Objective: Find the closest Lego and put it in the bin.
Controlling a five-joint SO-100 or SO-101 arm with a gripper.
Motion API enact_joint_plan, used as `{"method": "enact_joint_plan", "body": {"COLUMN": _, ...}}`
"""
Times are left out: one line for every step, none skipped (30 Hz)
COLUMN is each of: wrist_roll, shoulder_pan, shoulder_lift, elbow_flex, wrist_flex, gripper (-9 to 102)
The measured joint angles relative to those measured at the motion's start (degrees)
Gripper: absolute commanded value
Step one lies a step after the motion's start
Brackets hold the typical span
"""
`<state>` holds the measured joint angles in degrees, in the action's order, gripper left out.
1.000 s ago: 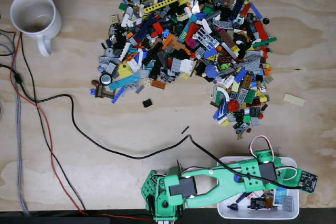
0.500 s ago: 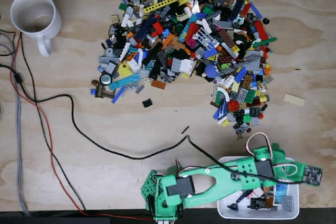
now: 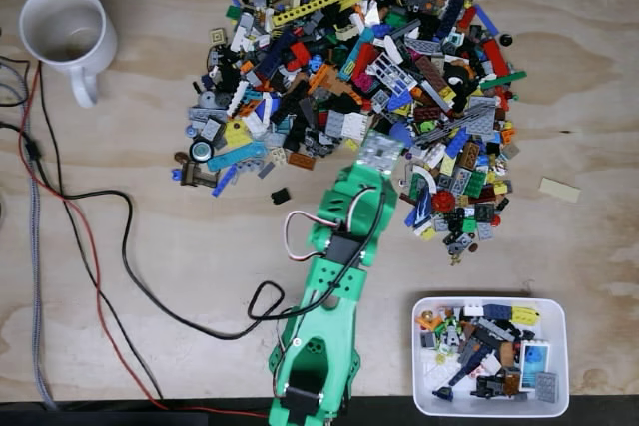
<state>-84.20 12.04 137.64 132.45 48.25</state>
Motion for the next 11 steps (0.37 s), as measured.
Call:
{"method": "enact_joint_plan", "body": {"wrist_roll": 0.0, "shoulder_pan": -2.0, "shoulder_lift": 1.1, "elbow_flex": 0.8, "wrist_flex": -1.1, "gripper": 3}}
{"method": "enact_joint_plan", "body": {"wrist_roll": 0.4, "shoulder_pan": -3.5, "shoulder_lift": 1.9, "elbow_flex": 1.6, "wrist_flex": -2.4, "gripper": 3}}
{"method": "enact_joint_plan", "body": {"wrist_roll": 1.2, "shoulder_pan": -5.4, "shoulder_lift": 2.5, "elbow_flex": 2.0, "wrist_flex": -3.6, "gripper": 3}}
{"method": "enact_joint_plan", "body": {"wrist_roll": 1.5, "shoulder_pan": -8.1, "shoulder_lift": 2.9, "elbow_flex": 2.3, "wrist_flex": -4.6, "gripper": 3}}
{"method": "enact_joint_plan", "body": {"wrist_roll": 1.3, "shoulder_pan": -11.3, "shoulder_lift": 3.1, "elbow_flex": 2.5, "wrist_flex": -5.4, "gripper": 3}}
{"method": "enact_joint_plan", "body": {"wrist_roll": 1.2, "shoulder_pan": -13.7, "shoulder_lift": 3.2, "elbow_flex": 2.9, "wrist_flex": -6.3, "gripper": 3}}
{"method": "enact_joint_plan", "body": {"wrist_roll": 1.6, "shoulder_pan": -15.2, "shoulder_lift": 3.2, "elbow_flex": 3.5, "wrist_flex": -7.2, "gripper": 3}}
{"method": "enact_joint_plan", "body": {"wrist_roll": 2.0, "shoulder_pan": -15.9, "shoulder_lift": 3.2, "elbow_flex": 4.3, "wrist_flex": -8.0, "gripper": 3}}
{"method": "enact_joint_plan", "body": {"wrist_roll": 2.0, "shoulder_pan": -16.5, "shoulder_lift": 3.2, "elbow_flex": 4.9, "wrist_flex": -8.5, "gripper": 3}}
{"method": "enact_joint_plan", "body": {"wrist_roll": 2.2, "shoulder_pan": -17.1, "shoulder_lift": 3.2, "elbow_flex": 5.2, "wrist_flex": -9.0, "gripper": 3}}
{"method": "enact_joint_plan", "body": {"wrist_roll": 2.2, "shoulder_pan": -17.8, "shoulder_lift": 3.3, "elbow_flex": 5.8, "wrist_flex": -9.5, "gripper": 3}}
